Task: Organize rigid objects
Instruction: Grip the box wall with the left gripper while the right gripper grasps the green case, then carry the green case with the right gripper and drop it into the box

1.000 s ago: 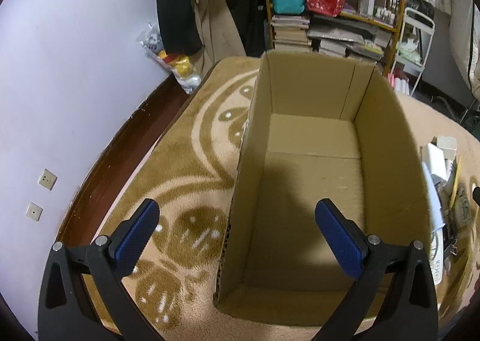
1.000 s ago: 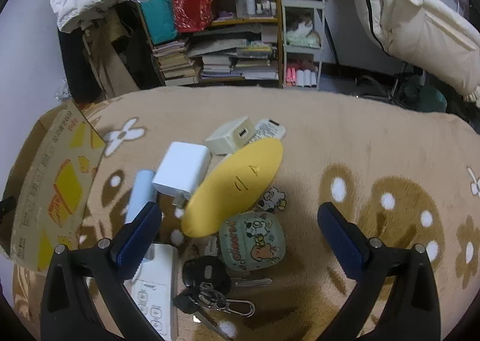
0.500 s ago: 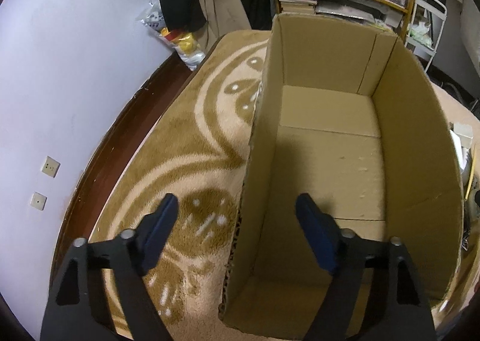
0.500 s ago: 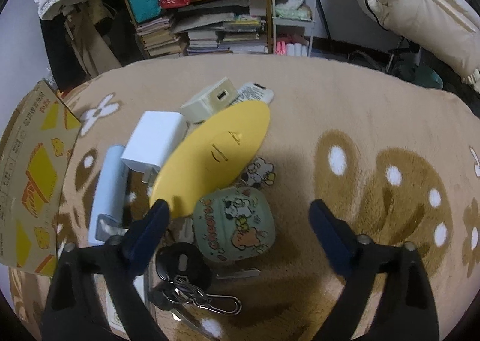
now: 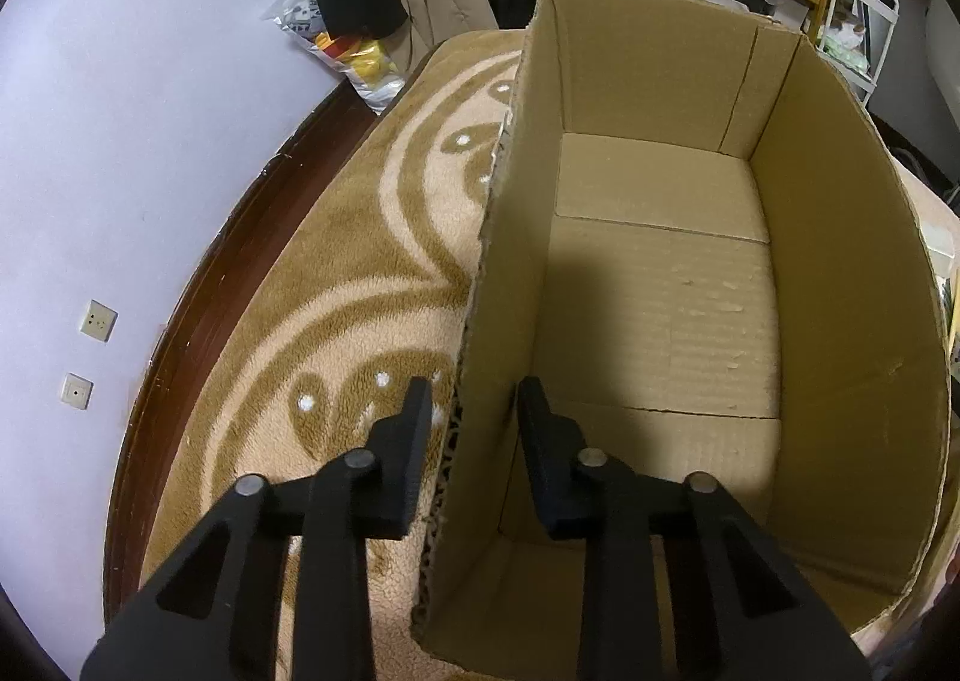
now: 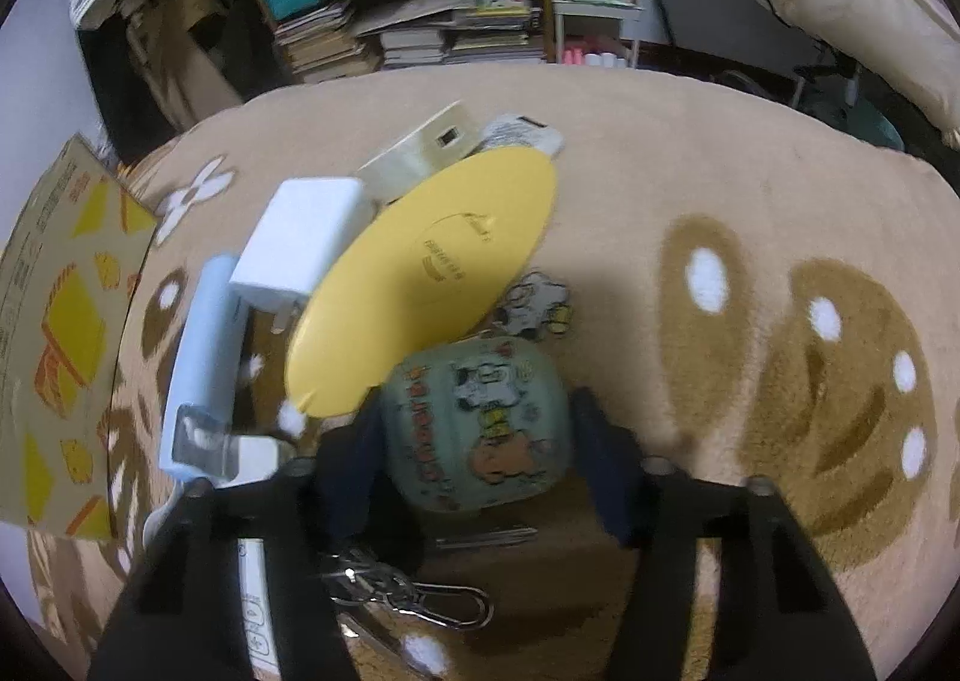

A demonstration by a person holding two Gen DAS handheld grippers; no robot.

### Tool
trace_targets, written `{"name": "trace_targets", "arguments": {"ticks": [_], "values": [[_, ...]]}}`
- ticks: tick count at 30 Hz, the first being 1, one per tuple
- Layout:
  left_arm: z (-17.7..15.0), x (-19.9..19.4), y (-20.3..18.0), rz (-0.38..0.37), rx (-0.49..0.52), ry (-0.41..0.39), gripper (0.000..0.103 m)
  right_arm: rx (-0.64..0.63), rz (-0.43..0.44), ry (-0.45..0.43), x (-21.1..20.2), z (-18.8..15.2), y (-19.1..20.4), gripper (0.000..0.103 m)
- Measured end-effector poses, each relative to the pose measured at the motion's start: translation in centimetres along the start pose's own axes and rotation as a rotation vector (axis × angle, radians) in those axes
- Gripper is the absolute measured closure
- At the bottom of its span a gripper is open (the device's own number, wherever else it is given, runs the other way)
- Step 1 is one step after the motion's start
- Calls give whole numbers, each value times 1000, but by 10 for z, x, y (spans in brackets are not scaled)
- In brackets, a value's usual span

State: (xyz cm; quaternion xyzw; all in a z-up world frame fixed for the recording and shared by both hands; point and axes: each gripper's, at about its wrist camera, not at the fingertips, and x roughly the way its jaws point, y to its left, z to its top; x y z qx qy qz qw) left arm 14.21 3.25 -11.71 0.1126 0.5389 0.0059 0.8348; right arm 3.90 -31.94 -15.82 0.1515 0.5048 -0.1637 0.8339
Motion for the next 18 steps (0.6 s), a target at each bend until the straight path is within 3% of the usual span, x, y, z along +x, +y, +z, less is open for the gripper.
{"name": "trace_targets", "arguments": {"ticks": [5,11,18], "values": [[-1,2,-2,8,4,13,79,-9,-42,-37,-10,-1,4,42],[-2,1,-4,11,9,7,81,7,8,-136,-41,9,10,42],[-4,2,-4,14,13,3,83,-62,98,-227,-72,24,47,42]]}}
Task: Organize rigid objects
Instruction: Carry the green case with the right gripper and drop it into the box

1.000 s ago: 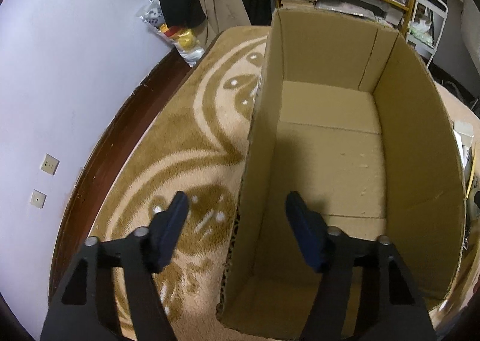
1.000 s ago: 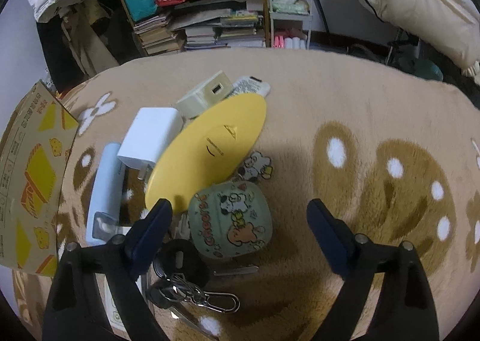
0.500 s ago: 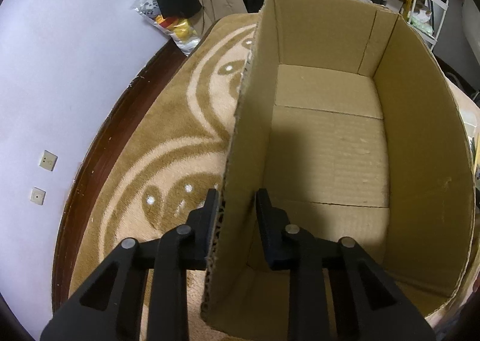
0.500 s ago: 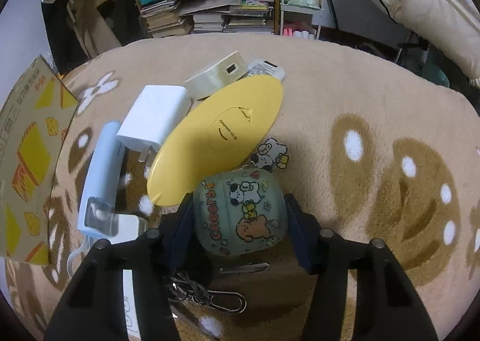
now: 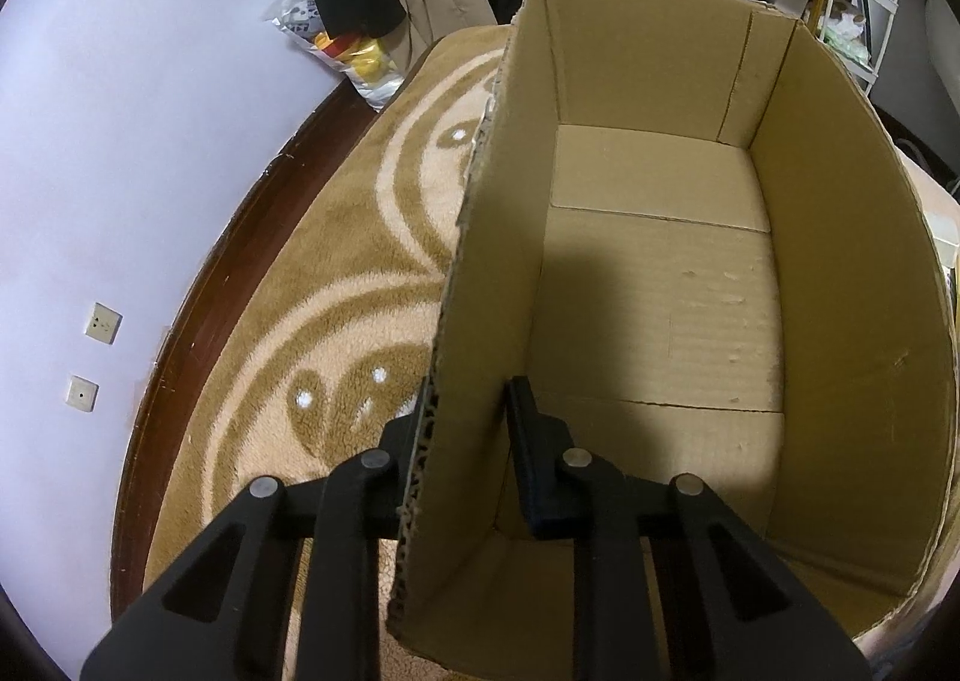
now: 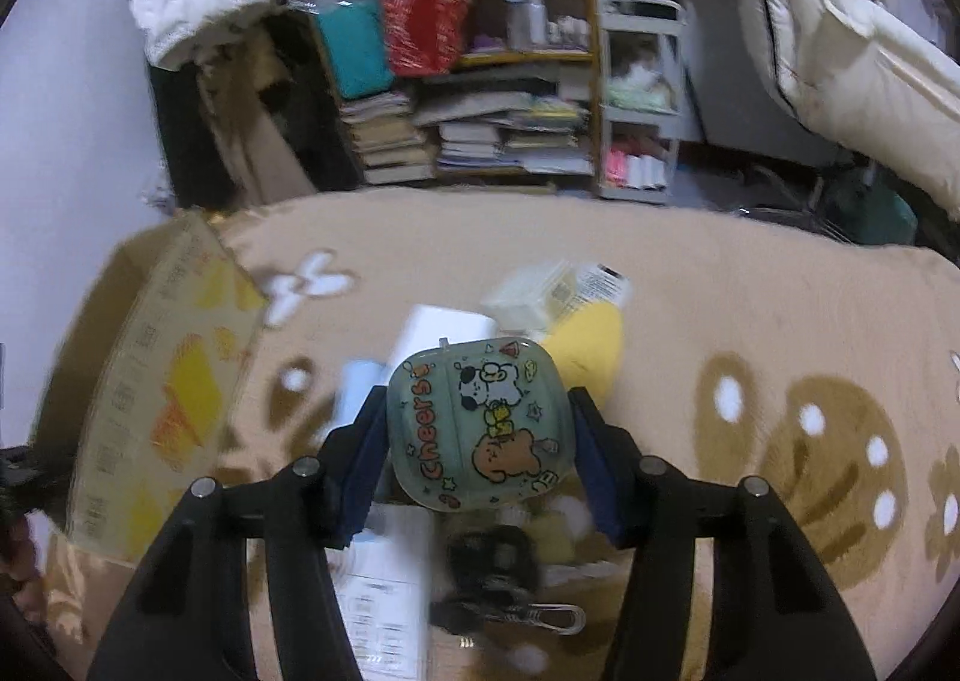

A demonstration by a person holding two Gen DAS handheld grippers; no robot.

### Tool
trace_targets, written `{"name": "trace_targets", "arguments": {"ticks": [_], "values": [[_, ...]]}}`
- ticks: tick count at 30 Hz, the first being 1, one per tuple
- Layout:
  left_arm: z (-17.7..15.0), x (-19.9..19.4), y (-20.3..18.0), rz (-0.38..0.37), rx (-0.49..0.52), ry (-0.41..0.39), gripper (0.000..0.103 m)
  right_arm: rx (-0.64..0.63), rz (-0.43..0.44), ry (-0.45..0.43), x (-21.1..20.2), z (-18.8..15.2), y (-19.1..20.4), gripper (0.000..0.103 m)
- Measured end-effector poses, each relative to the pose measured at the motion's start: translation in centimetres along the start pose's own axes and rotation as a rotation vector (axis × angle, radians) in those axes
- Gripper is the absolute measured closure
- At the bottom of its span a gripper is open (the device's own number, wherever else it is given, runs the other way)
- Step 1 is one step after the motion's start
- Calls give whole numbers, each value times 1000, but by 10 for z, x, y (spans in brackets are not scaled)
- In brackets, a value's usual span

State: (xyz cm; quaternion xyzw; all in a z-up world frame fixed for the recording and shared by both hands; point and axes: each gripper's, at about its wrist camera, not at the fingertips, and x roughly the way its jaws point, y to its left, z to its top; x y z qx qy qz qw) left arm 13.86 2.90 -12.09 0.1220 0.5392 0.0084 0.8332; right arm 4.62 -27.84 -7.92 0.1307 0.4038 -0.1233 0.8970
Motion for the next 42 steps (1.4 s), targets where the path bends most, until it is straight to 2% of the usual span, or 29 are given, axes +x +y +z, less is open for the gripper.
{"name": "trace_targets", "arguments": {"ticks": [7,10,18,26,31,37,42], "values": [[0,0,-1,9,3,1,82,-119,102,-102,-31,21,59,42],[0,-1,-1,7,-3,1,82,-194,115,-133,-40,26,90,42],[1,0,4,-9,-18,6,83,-234,263,-188,-55,36,149,42],[0,3,6,-17,-19,7,83,-250,304,-165,-43,32,184,42],[0,3,5,-14,-16,3,83,-246,334,-121,-35,19,187,42],[0,3,3,-10,-14,3,83,-280,328,-48,-22,5,193,42],[-1,2,2,-8,-13,1,83,-278,319,-59,-24,2,190,42]]}}
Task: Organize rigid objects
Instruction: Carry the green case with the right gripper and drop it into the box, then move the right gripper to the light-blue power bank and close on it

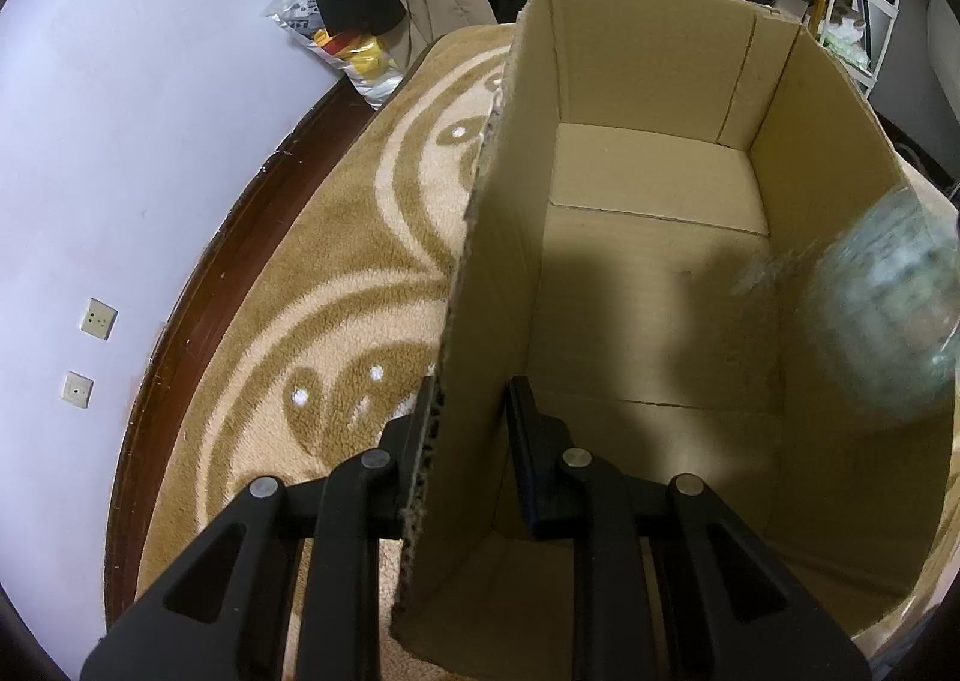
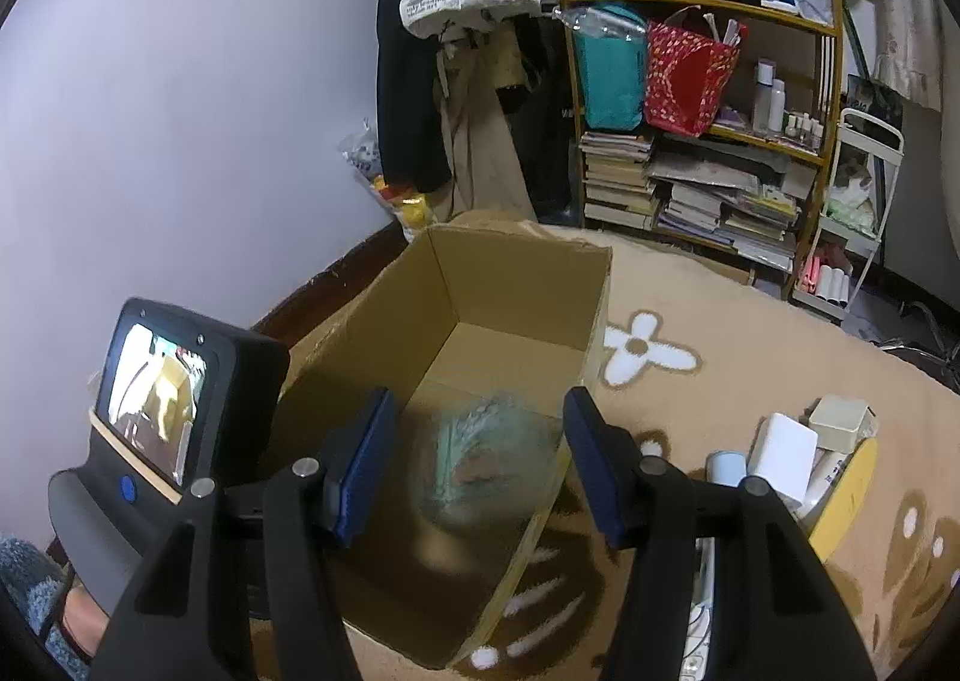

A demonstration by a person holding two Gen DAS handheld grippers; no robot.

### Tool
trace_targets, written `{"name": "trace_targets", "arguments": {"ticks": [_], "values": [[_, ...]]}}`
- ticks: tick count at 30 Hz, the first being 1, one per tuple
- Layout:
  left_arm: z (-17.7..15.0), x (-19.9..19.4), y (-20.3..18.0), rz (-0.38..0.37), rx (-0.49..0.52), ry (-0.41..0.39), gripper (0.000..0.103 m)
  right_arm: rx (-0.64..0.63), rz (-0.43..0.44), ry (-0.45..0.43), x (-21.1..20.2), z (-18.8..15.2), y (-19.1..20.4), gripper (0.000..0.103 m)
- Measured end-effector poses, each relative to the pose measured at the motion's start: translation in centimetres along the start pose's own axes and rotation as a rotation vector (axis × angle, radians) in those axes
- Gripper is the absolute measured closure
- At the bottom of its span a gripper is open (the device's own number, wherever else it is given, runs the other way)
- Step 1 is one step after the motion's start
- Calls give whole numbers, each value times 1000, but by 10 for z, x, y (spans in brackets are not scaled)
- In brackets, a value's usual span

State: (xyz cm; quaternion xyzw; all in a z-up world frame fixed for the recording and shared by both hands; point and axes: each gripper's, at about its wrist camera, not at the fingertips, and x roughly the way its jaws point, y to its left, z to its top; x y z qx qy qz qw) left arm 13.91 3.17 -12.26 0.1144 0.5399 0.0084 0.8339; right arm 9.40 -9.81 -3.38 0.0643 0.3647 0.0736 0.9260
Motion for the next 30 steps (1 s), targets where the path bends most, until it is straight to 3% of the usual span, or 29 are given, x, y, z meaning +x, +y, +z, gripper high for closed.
{"name": "trace_targets", "arguments": {"ticks": [4,5,7,12,21,30], "values": [[0,1,-2,7,6,-1,83,-8,-24,-9,-8,5,-3,38],[0,1,-2,9,7,0,83,-9,-30,-13,-10,6,-4,35],[0,2,0,4,-1,1,83,-9,-51,-30,-18,7,-9,15],[-1,1,0,5,1,-2,83,3,-124,-53,-32,9,-30,0],[-1,-1,1,10,4,-3,82,69,-223,-24,-26,-10,-77,0],[-2,-4,-3,23,13,-9,82,129,-252,27,-3,-31,-103,0]]}}
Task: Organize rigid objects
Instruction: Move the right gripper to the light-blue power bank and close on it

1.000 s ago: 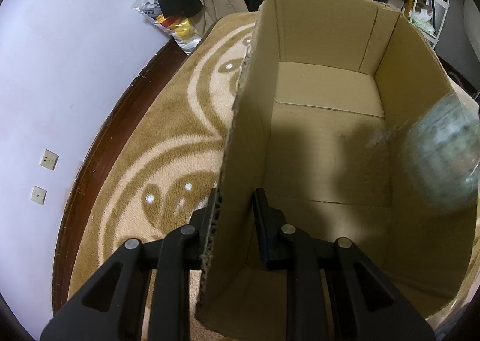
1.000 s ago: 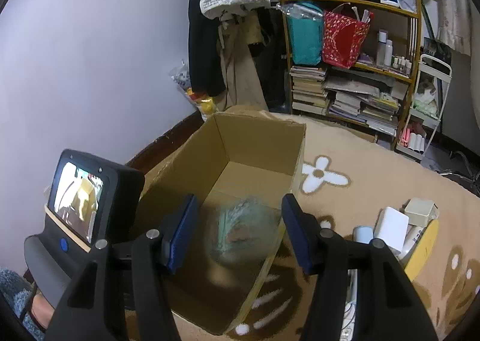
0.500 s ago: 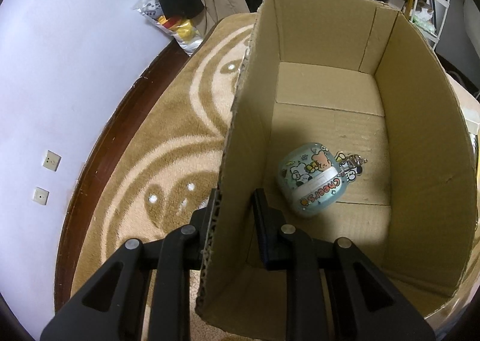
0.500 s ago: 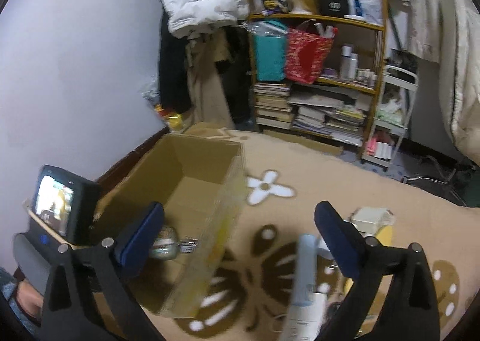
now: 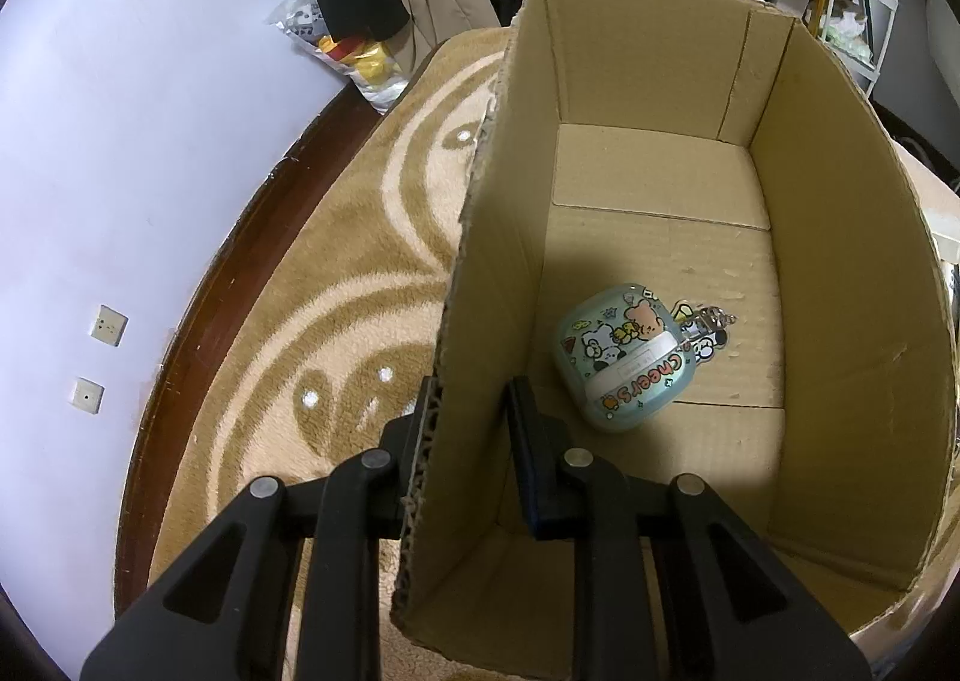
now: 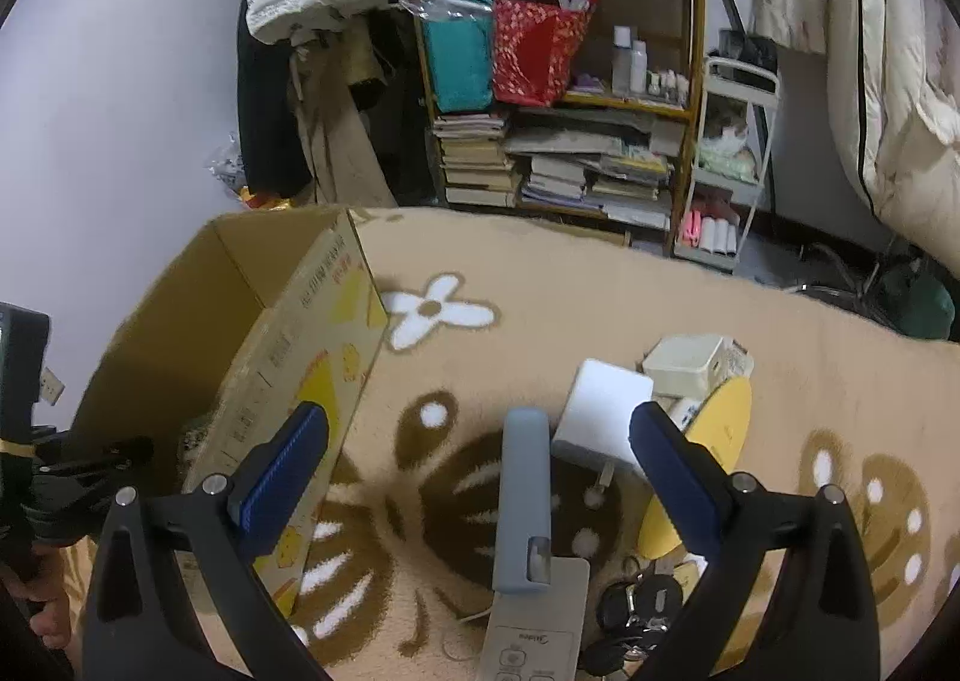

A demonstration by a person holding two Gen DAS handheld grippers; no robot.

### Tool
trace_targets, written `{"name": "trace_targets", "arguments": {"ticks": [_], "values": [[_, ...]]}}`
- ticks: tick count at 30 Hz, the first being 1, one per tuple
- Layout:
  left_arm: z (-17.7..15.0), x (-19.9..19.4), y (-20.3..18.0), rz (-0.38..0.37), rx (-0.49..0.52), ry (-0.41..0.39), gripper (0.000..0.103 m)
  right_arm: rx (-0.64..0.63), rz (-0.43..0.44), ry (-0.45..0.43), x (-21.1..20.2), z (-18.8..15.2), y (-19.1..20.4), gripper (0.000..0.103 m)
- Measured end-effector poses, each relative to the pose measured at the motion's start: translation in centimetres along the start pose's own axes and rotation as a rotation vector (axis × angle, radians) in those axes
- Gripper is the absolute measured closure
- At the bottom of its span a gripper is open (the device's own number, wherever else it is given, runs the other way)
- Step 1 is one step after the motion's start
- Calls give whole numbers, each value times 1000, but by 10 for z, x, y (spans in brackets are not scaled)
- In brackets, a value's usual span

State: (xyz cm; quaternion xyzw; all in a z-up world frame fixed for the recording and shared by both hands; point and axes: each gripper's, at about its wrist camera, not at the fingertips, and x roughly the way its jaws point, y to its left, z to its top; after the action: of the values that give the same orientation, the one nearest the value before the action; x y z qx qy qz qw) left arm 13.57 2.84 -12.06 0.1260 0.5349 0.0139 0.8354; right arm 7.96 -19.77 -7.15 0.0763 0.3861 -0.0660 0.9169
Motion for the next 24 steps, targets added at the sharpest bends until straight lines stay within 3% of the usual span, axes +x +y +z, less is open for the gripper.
{"name": "trace_targets", "arguments": {"ticks": [24], "values": [[1,-2,-3,-3,0,-2,82,15,-49,146,52,-32,-15,0]]}}
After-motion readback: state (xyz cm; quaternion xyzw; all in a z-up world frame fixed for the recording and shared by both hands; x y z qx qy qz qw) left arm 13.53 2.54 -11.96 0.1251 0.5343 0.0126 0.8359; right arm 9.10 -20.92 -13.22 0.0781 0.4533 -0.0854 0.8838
